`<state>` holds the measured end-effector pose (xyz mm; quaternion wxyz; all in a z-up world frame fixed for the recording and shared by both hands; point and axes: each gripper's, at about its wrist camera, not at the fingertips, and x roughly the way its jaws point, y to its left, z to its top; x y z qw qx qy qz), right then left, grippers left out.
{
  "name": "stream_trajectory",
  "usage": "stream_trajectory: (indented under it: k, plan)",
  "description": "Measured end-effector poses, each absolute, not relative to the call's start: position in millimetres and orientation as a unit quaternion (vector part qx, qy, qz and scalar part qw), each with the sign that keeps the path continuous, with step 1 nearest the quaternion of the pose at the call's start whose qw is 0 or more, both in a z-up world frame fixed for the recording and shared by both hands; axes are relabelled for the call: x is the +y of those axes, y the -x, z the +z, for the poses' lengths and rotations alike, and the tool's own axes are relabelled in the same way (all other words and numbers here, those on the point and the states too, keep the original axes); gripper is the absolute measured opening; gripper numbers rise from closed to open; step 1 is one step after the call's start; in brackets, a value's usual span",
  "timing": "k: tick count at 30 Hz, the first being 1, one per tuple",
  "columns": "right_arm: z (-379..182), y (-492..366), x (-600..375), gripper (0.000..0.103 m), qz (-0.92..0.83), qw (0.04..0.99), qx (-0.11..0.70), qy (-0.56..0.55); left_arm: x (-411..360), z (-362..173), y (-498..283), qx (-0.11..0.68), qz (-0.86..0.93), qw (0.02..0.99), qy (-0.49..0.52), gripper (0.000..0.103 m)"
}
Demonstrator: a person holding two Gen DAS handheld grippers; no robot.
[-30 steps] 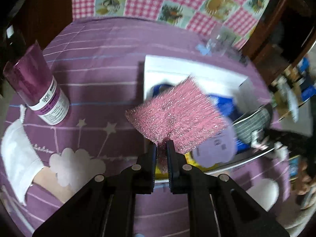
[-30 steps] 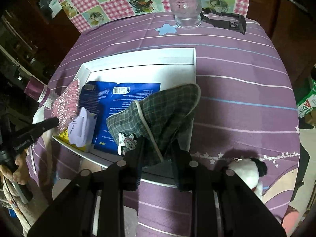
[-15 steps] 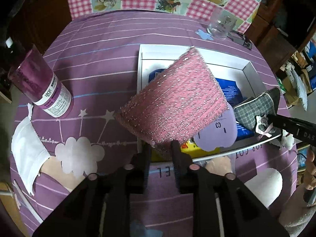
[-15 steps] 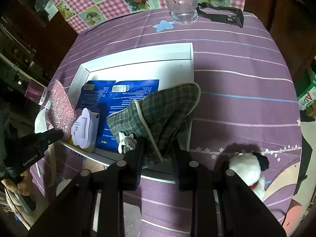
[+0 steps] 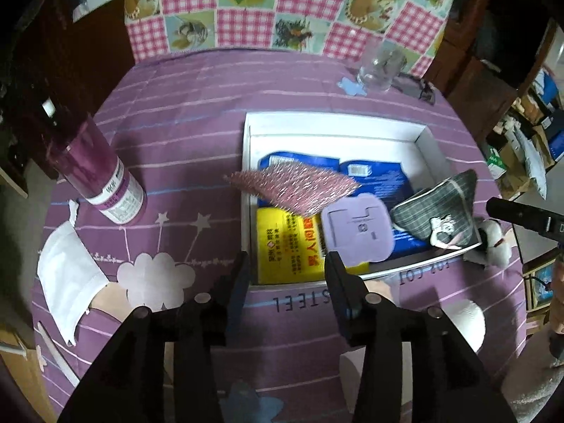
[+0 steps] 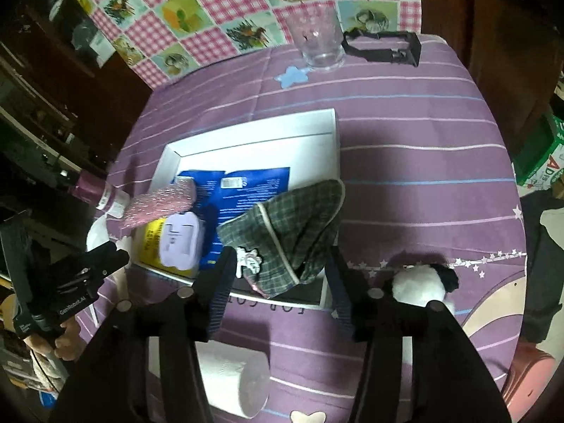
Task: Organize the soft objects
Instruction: 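Lower the plaid cloth into the box and open the right gripper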
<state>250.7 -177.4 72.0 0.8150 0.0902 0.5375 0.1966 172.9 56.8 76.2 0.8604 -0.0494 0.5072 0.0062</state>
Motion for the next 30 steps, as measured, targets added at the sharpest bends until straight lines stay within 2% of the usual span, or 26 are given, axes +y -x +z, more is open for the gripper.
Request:
stream_trajectory:
  k: [11, 17, 21, 30]
  plan:
    - [87.1, -232.5, -164.5, 0.054, 0.196, 0.827, 0.525, -0.047, 30.3, 94.2, -163.8, 0.480, -0.015, 0.876, 0.043, 0.043]
    - [92.7, -222.1, -179.4, 0.054, 0.174, 0.840, 0.509, -0.067, 14.1, 100.8, -158.6, 0.454, -0.058, 0.888, 0.049, 0.043]
    - [90.1, -216.5, -190.4, 0.054, 0.115, 0.856, 0.501, -0.058, 3.4, 97.8, -160.6, 0.461, -0.080, 0.883, 0.050, 0.043]
    - [76.1, -191.1, -199.1, 0.054, 0.104, 0.875, 0.472, -0.029, -9.6, 84.1, -166.5, 0.479, -0.104, 0.870, 0.063, 0.043]
